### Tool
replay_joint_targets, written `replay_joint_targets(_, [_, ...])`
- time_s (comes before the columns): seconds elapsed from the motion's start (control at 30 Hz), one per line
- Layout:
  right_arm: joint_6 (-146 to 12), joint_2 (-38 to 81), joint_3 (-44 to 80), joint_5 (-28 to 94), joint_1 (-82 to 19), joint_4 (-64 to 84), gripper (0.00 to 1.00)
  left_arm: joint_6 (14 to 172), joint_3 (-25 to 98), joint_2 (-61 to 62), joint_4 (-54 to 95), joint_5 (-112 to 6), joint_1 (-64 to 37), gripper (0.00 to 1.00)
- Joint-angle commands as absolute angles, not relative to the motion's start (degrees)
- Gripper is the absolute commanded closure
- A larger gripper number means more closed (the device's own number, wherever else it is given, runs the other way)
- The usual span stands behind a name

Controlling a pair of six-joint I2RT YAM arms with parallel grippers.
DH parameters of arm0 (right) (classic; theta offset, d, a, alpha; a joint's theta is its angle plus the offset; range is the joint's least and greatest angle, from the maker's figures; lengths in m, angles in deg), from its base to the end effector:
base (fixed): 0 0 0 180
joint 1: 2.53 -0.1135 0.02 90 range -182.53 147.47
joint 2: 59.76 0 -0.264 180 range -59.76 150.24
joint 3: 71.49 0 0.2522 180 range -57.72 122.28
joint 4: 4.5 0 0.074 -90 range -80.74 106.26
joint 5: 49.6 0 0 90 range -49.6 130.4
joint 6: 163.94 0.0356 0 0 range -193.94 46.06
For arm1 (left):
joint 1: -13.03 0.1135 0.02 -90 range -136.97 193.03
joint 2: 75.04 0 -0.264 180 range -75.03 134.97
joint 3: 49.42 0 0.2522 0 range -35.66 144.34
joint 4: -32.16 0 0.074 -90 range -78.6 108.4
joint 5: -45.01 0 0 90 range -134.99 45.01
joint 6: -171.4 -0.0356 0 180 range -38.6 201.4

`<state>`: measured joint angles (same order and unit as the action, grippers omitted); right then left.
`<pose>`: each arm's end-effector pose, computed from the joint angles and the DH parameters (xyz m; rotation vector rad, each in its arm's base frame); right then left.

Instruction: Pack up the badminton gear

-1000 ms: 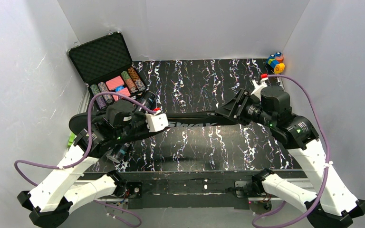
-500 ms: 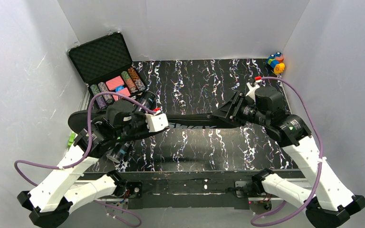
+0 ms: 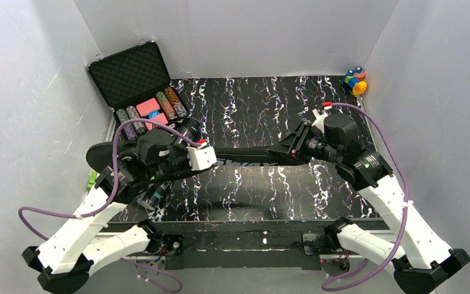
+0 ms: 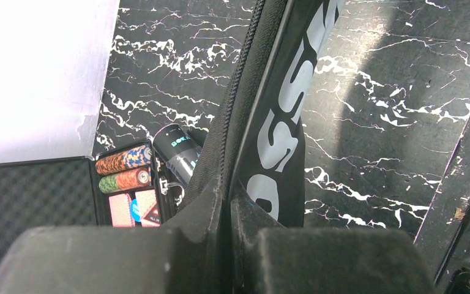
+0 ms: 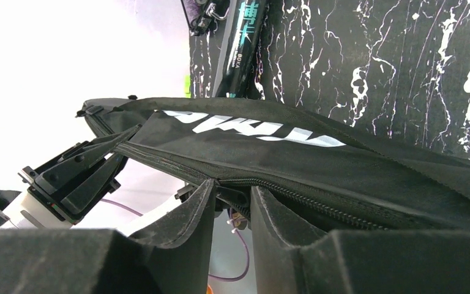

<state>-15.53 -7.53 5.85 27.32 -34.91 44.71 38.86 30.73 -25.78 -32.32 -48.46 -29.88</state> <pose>0.1527 0.1063 0.3848 0.3363 2.1808 1.1926 0.1123 -0.1074 0.3824 1.4888 1.5603 -0.0691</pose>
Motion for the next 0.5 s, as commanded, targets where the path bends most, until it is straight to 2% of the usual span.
replay_joint_targets(0.0, [-13.52, -8.78, 4.46, 25.28, -35.32, 39.97, 0.67, 38.58, 33.08, -27.75, -27.78, -49.14, -29.73, 1.0])
replay_joint_targets(0.47, [-12.59, -11.78, 3.4, 27.7, -35.3, 39.42, 0.91, 38.57, 33.28, -27.87, -28.18, -49.36, -29.53, 1.0])
